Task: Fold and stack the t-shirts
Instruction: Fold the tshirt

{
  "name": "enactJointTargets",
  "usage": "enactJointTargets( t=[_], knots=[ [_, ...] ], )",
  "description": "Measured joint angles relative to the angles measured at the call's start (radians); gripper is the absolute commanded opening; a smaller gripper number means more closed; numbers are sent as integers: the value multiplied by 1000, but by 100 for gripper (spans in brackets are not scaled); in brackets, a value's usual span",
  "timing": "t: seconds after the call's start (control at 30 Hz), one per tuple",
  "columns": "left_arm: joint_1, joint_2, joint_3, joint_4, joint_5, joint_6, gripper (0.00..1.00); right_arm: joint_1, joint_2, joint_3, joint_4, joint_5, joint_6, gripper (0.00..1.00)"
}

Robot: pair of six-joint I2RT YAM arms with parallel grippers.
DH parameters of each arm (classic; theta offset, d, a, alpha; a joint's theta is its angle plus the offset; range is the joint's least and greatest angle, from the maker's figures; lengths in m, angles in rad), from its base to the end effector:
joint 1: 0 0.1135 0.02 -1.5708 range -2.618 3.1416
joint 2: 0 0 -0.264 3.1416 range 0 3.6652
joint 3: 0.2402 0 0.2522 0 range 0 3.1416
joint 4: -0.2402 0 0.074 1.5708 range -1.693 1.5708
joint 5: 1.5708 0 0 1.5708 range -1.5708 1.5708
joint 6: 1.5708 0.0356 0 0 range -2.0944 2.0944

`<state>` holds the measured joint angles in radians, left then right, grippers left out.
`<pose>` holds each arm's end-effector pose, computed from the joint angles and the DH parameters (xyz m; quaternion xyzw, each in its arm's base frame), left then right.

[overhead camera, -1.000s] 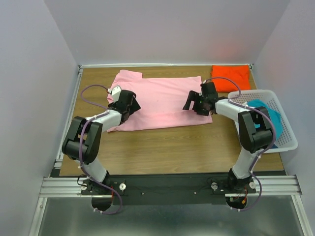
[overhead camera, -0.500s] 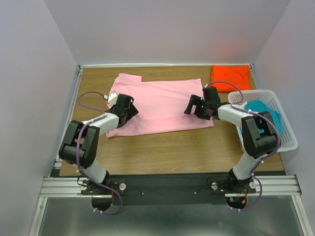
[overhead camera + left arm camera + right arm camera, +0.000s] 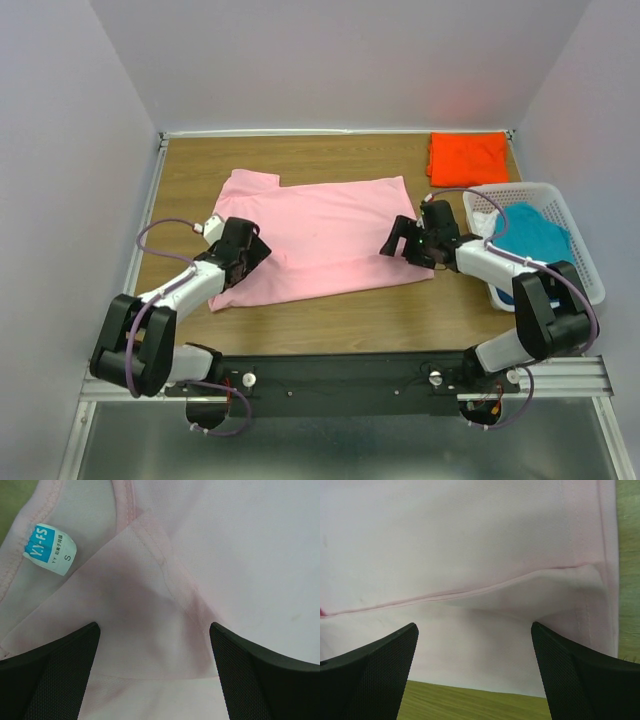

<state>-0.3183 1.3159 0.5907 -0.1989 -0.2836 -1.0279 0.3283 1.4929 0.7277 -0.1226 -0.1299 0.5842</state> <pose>0.2327 -0.0662 0.1651 -0.3682 0.8646 -0.0913 0.3295 0.2699 0.0968 0.1655 0.0984 0.9354 0.2021 0.2731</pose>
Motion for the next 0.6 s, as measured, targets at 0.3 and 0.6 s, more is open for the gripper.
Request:
enactJointTargets(
  t=[0.3, 0.6],
  knots=[
    [0, -91, 49, -150, -28, -8, 98, 7, -108, 3, -20, -10, -10, 100],
    [3, -6, 471, -133, -177, 90, 98, 7, -130, 123, -27, 29, -29, 100]
  ],
)
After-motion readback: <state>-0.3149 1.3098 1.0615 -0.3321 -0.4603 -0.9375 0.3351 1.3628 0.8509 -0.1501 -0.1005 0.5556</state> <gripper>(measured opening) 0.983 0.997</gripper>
